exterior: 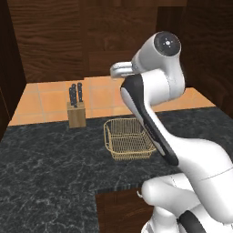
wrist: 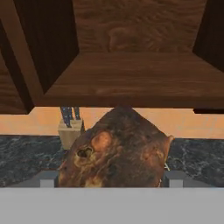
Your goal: Open the cabinet, pick up the bread from the cabinet and place it in the basket. Then move the basket to the dining counter.
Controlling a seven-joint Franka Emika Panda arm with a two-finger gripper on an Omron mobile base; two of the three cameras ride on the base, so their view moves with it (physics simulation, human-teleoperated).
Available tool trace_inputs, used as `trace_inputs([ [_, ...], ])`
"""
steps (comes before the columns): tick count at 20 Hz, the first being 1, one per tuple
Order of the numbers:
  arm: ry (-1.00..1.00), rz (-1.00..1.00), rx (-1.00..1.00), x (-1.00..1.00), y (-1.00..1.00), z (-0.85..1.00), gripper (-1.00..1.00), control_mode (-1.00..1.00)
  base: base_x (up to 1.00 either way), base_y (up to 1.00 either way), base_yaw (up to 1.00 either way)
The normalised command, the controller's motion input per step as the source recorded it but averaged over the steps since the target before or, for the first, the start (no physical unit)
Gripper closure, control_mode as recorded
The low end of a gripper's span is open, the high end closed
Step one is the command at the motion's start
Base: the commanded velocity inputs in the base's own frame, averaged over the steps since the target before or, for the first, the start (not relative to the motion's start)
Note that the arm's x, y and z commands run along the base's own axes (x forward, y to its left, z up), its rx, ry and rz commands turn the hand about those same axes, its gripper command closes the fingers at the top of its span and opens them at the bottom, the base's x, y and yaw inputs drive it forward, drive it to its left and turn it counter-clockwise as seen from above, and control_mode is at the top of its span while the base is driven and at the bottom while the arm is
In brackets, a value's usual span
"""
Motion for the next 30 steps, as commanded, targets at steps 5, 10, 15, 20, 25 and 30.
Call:
trace_inputs([
  [5,0.42,-0.02,0.00,-0.51,-0.07,-0.75,1.00,-1.00,0.00,0.00,0.00],
  [10,0.05,-0.05,-0.01,0.03,-0.29,-1.00,1.00,-1.00,0.00,0.00,0.00],
  [15,0.13,-0.12,-0.04,0.45,-0.14,-1.00,1.00,-1.00,0.00,0.00,0.00],
  [20,0.26,-0.16,0.00,0.77,-0.14,-0.96,1.00,-1.00,0.00,0.00,0.00],
  [25,0.31,-0.14,0.00,1.00,0.00,-0.85,1.00,-1.00,0.00,0.00,0.00],
  [30,0.20,-0.11,0.00,0.94,0.00,-0.93,1.00,-1.00,0.00,0.00,0.00],
])
